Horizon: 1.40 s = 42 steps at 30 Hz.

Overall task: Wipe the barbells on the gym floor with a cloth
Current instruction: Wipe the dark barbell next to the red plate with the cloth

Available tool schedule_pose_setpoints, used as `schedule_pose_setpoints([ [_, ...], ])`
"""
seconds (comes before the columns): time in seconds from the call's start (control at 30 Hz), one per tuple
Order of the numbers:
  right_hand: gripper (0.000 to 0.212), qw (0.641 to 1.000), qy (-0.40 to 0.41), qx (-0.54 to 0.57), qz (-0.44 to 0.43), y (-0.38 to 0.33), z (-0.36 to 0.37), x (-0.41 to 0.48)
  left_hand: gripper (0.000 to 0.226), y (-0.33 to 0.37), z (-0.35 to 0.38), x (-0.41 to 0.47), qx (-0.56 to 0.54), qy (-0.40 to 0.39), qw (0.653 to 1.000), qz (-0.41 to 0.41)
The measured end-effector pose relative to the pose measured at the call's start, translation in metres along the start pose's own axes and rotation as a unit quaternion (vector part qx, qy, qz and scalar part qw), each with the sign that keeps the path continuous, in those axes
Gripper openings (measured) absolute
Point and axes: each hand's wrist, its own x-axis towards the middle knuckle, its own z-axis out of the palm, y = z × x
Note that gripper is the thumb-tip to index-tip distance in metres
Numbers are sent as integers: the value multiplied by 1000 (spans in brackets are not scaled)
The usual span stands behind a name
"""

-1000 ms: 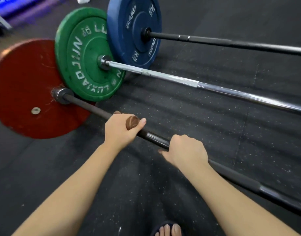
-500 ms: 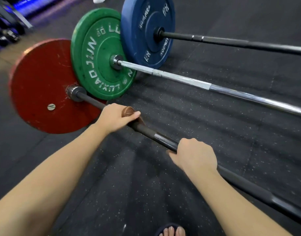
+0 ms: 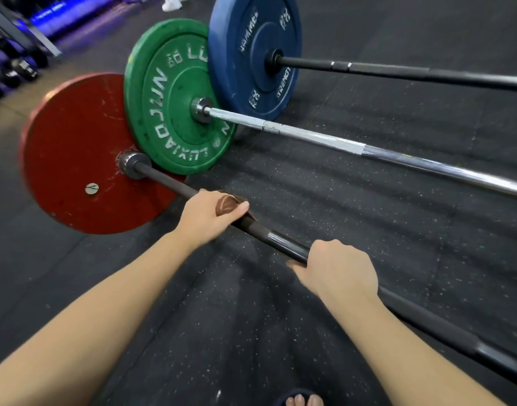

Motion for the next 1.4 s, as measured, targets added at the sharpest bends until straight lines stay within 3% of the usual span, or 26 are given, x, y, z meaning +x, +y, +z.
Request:
schedule_pose_setpoints([
  [0.13,52,1000,0,-3,2,-1,-1,-1,79,-17,-17,19,19,-81,996,-13],
  [0.23,54,1000,2,-2,0,0,-2,-3,82,-31,-24,31,82,-47,994,-46],
  [0.37,49,1000,5,-1,-3,0,1,-1,63,-37,-26,46,117,-4,988,-99],
  [0.53,49,1000,18,0,1,0,0,-3,65,-30,-15,36,60,32,987,-145],
  [0.8,46,1000,15,0,5,-2,-1,-2,58,23,10,-1,-1,26,998,-56],
  [0.9,46,1000,11,2,0,-3,1,-2,37,13,0,0,-47,-45,998,15],
  [0.97,46,1000,10,0,4,-2,1,-1,42,2,-9,10,-45,-99,993,34],
  [1.07,48,1000,9,-11,9,-3,-1,-2,77,-24,-14,25,14,-106,994,10],
  [1.17,46,1000,8,-12,6,-3,-1,-3,95,-45,-20,35,-16,-65,997,-34],
  [1.27,43,1000,15,-13,2,-3,2,-2,81,-44,-26,43,-50,-59,994,-83],
  [1.4,44,999,29,-20,6,-3,0,-4,63,-15,-20,25,-16,-22,992,-120],
])
